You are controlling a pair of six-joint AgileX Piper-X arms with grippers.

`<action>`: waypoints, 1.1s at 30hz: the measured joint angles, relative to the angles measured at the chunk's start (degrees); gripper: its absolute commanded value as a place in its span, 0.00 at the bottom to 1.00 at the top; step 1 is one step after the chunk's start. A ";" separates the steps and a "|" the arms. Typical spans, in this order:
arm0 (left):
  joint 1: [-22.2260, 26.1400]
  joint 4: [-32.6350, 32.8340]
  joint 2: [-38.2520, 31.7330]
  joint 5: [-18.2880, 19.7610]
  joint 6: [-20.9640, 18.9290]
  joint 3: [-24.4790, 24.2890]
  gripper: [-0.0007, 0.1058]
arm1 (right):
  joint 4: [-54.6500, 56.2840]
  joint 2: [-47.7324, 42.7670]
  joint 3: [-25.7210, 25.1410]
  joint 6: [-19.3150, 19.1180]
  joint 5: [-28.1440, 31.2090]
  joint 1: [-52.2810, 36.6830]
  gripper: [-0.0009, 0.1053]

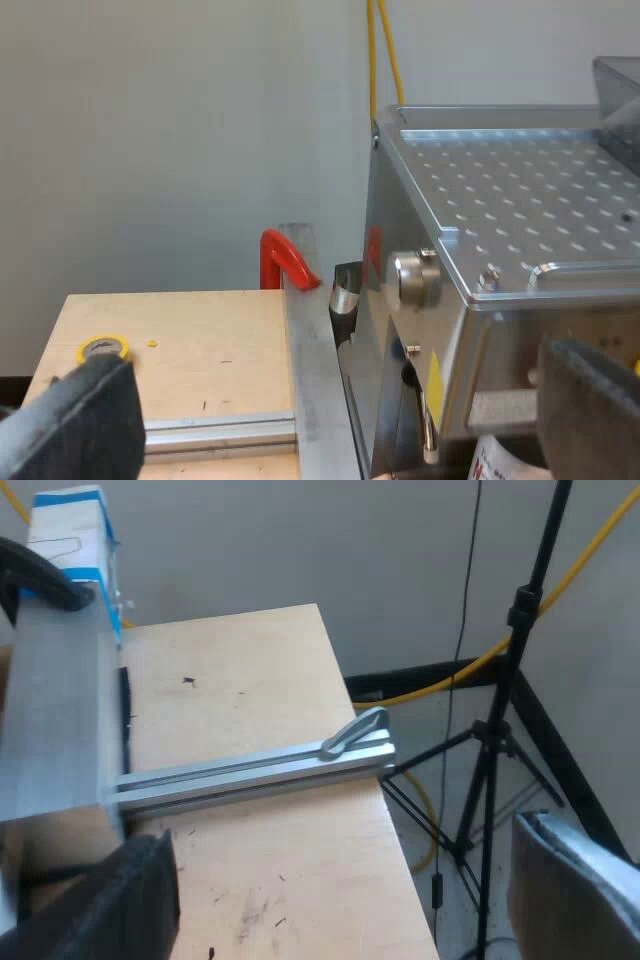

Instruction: Place mug into machine

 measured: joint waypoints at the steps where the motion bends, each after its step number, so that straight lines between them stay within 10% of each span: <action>1: 0.00 0.77 -1.08 -0.12 0.00 0.00 0.77 | 0.03 -0.84 0.58 0.33 0.02 0.00 0.67; 11: 0.00 11.62 -17.49 -0.56 2.64 -0.30 0.77 | 0.36 -21.07 12.06 3.66 -1.94 0.00 0.67; 24: 0.00 26.21 -18.23 -1.12 8.66 0.32 0.77 | 2.95 -29.67 17.90 4.13 -7.35 0.17 0.67; 33: 0.00 17.98 -18.12 -1.12 9.01 10.36 0.77 | 4.61 -29.67 22.67 4.49 -11.64 0.17 0.67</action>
